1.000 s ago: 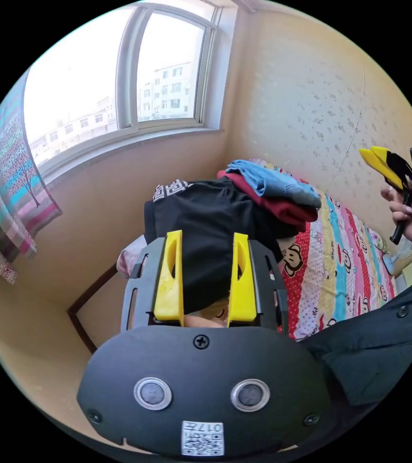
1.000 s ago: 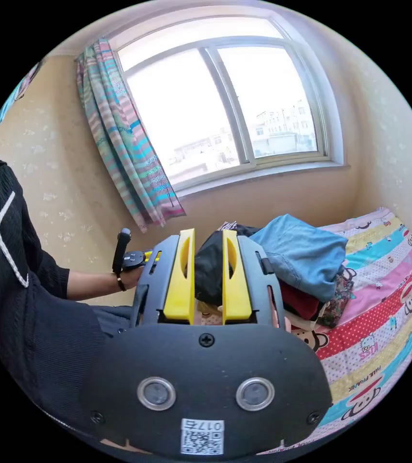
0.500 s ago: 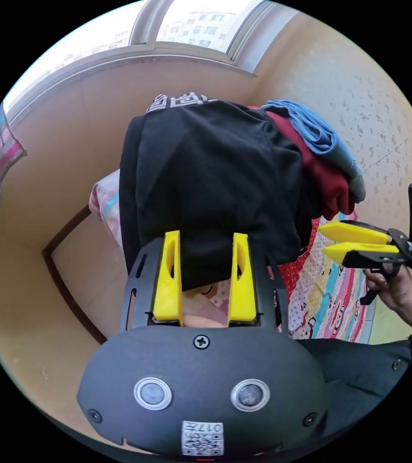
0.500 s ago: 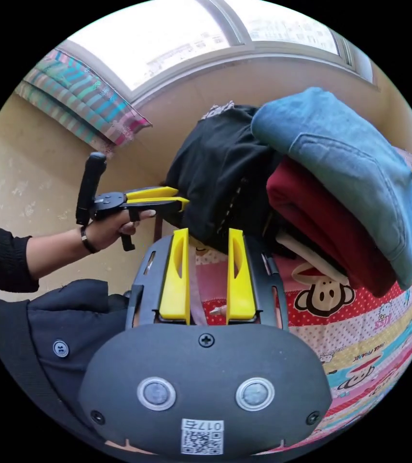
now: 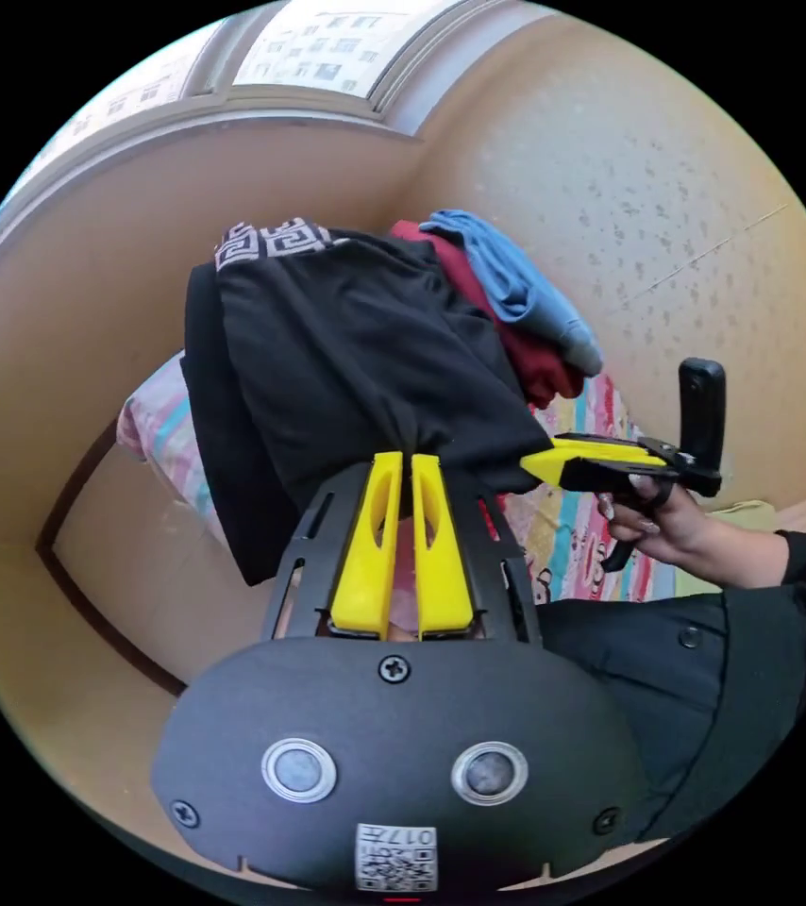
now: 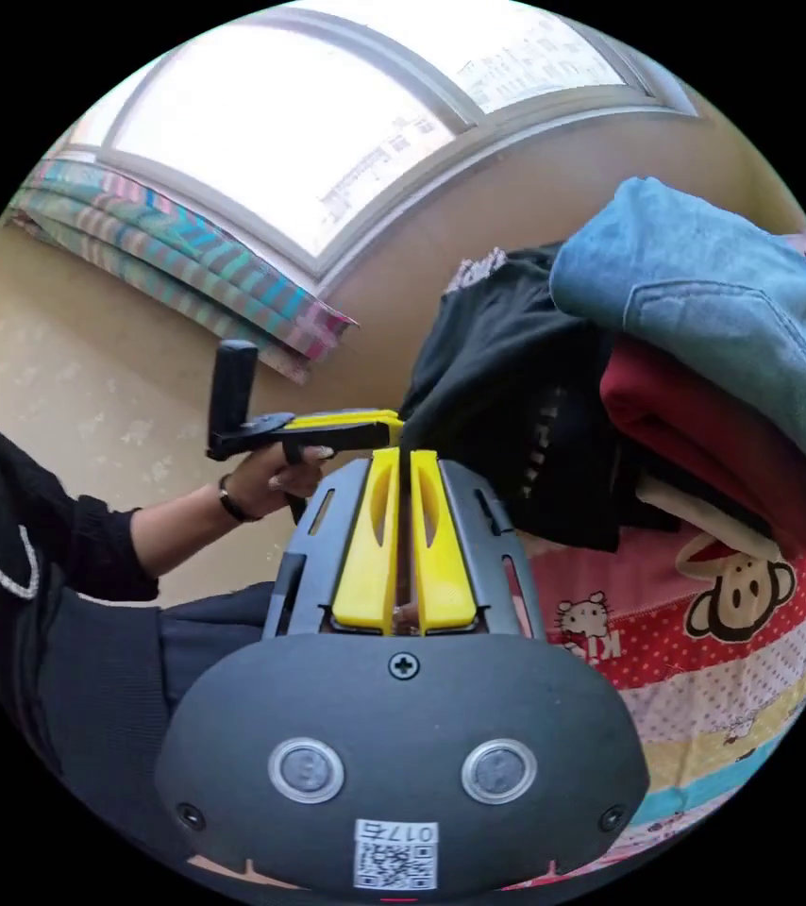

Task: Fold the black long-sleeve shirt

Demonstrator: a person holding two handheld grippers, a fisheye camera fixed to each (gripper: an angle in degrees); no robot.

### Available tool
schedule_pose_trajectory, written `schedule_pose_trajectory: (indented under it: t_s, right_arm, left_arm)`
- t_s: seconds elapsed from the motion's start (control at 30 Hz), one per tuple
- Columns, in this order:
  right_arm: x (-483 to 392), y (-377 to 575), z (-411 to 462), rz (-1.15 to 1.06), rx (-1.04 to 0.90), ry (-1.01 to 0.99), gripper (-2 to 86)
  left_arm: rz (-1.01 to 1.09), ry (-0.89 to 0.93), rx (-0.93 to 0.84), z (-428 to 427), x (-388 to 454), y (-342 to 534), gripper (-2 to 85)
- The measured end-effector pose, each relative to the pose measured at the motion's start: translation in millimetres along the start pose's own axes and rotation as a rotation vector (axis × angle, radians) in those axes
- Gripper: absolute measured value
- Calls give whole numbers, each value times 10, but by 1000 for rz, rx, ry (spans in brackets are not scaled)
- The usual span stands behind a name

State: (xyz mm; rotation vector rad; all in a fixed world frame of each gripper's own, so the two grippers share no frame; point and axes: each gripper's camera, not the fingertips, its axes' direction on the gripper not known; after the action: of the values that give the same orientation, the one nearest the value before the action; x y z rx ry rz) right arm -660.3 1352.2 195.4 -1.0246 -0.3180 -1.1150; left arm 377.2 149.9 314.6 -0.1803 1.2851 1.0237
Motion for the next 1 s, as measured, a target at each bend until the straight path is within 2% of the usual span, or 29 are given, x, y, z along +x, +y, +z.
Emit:
schedule_pose_trajectory:
  t_s: [0.07,0.13,0.3,0.47,0.53,0.63,0.73,0.8,0.93,1.0]
  right_arm:
    - [-153,103,-497,-92,88,-273,24]
    - [-370,247,-908,-188,155,-349,22]
    - [-799,964,-2118,-346,500,-428,19]
    - [-986,2138,-3438,-450,963,-420,17]
    - [-1148,2570,-3803,-485,1085,-343,17]
    - [-1624,3226,-4222,-517,1166,-70,16]
    - [-2157,3699,-4422,-502,1160,227,15]
    - [-2428,3886,-4494,-486,1132,339,15]
    - [-2975,4261,-4606,-478,1113,494,16]
    - [-3157,4367,-4717,-488,1075,470,17]
  left_arm:
    - [141,22,34,-337,190,-37,11]
    - [314,32,75,-705,485,-47,11]
    - [604,297,215,-1649,1296,-313,27]
    - [837,450,340,-1907,2272,-547,34]
    - [911,502,389,-1927,2620,-535,40]
    - [913,658,467,-1825,3059,-455,68]
    - [964,852,385,-1553,3551,-364,125]
    - [1031,950,347,-1356,4009,-250,155]
    - [1171,928,383,-1177,4814,-59,169]
    - [1237,837,372,-1008,5390,28,164]
